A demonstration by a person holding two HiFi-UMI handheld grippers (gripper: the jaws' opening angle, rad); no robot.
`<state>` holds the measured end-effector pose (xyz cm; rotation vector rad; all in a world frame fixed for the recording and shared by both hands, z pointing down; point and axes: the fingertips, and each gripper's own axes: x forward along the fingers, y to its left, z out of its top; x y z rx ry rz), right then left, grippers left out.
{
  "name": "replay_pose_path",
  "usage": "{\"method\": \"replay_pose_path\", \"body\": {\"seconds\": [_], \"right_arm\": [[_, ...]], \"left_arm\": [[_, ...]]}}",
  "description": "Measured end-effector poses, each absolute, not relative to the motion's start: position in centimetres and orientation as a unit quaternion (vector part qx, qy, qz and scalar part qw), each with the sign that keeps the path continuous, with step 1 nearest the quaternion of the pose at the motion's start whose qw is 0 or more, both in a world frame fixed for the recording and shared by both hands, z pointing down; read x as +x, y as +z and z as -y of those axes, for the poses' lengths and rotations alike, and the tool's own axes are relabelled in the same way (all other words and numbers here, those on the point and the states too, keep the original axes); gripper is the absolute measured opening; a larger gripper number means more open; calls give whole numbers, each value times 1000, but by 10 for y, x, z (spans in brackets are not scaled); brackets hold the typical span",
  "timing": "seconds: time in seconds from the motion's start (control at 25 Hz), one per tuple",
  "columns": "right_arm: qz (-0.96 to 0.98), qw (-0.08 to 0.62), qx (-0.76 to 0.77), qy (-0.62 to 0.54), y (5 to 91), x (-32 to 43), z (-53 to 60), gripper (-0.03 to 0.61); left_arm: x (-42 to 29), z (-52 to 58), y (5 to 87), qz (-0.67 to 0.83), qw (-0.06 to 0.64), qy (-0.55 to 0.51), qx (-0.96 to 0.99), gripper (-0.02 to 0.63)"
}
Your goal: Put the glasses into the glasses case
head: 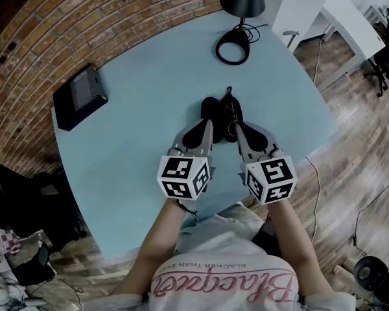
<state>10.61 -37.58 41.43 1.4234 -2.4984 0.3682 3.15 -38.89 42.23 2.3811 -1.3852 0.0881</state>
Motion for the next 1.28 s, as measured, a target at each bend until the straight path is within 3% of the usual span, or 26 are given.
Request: {"method": "replay_pose_path", "body": {"seconds": [0.56,1.28], "right_arm": [[866,35,499,20,313,107,321,9],[877,0,481,-9,289,101,267,9]], "left_arm": [[43,331,330,469,53,-25,881,6],[35,281,283,458,2,-77,885,6]]}}
